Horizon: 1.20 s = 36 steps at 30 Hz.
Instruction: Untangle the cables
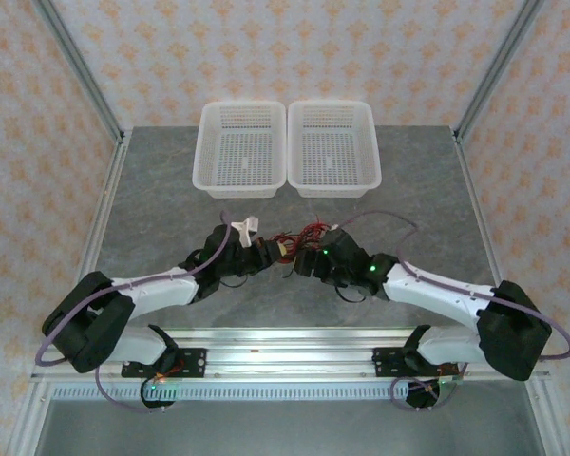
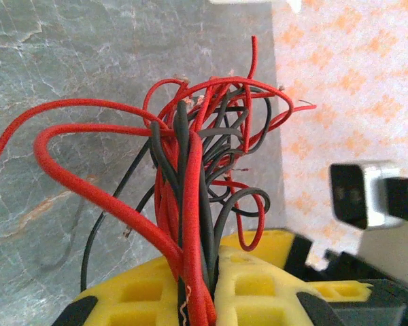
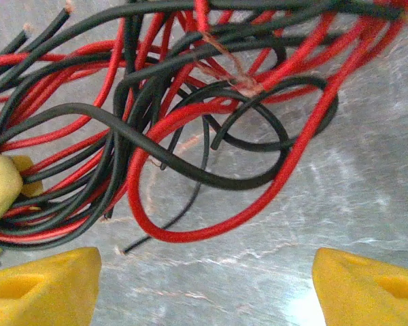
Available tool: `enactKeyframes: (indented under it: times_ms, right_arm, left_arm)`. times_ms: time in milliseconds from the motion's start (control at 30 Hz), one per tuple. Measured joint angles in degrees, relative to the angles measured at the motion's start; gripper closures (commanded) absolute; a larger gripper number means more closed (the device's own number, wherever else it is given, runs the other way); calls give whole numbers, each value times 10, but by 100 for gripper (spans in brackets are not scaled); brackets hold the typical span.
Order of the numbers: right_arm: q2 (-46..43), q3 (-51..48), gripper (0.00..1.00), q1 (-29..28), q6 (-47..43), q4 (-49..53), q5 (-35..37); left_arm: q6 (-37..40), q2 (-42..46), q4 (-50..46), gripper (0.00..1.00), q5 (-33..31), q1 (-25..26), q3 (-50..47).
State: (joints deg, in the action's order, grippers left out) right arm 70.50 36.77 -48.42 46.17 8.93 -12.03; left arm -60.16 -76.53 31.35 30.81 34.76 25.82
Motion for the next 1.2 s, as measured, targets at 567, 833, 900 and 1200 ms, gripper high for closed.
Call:
enactKeyframes:
  times_ms: [567, 833, 900, 1200]
  right_arm:
    - [46, -22, 43, -6, 134, -212, 50]
    - [104, -7, 43, -7, 131, -242, 47]
    - [115, 0, 42, -5, 122, -248, 48]
    - [157, 4, 60, 22, 70, -299, 13]
  left_arm:
    - [-68, 66, 67, 100, -27, 9, -71]
    - [-74, 91, 66, 100, -24, 9, -77]
    - [-74, 91, 66, 100, -16, 9, -77]
    - [-97, 88, 125, 100, 12, 9, -118]
